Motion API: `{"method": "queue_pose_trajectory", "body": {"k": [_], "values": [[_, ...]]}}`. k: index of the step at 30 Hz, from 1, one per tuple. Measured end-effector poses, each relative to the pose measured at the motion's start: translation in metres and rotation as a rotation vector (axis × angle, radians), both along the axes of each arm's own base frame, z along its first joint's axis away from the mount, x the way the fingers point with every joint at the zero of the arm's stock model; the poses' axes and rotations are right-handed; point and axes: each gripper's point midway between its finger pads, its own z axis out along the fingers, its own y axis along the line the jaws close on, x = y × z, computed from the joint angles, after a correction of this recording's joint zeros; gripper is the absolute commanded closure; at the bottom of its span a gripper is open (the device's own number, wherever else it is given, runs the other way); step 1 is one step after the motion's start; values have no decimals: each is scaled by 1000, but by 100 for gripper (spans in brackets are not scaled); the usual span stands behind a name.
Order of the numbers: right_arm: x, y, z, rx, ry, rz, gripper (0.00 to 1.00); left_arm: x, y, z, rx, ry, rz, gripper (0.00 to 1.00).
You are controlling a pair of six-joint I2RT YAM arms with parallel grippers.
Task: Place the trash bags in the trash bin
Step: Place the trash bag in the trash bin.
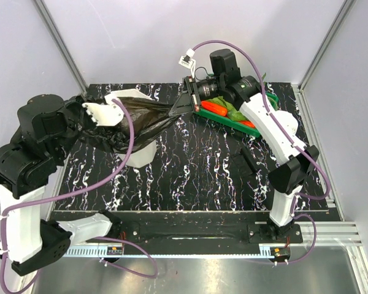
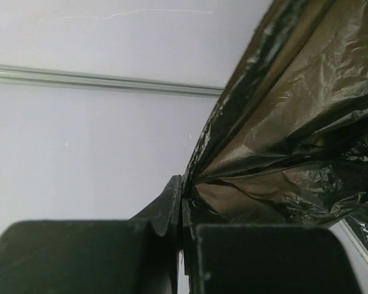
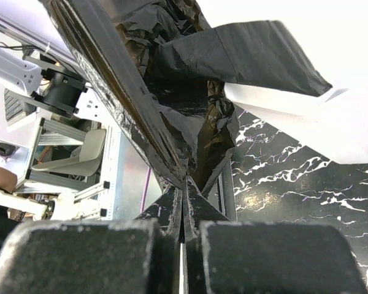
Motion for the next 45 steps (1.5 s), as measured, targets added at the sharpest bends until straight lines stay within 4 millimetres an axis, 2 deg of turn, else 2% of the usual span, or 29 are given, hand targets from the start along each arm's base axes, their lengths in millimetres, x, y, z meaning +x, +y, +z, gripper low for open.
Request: {"method": "queue_pose_trajectory", "body": {"k": [3,12,16,19,25,29,37,45], "values": [[-1,-1,7,6,-18,2,100,-4,-3,1,-3,2,-32,100],[-11,-5,27,39,-57,13,100,-29,-19,34,-111,-97,-204,100],[-18,-8,28,43,-52,21,100,-39,-23,32,-130,-100,-257,100],[-17,-8,22,34,-36,20,100,-40,-24,20,-124,-72,-262,100],[-13,-7,13,10,-22,4,100,-28,-28,-7,-89,0,-240,100],[-2,-2,10,-4,-35,-19,100,-16,-28,-26,-51,53,-200,100],[24,4,-2,-53,-76,-99,100,2,-20,-41,-1,70,-107,100],[54,7,-1,-81,-177,-206,100,28,-5,-47,37,33,29,100]]}}
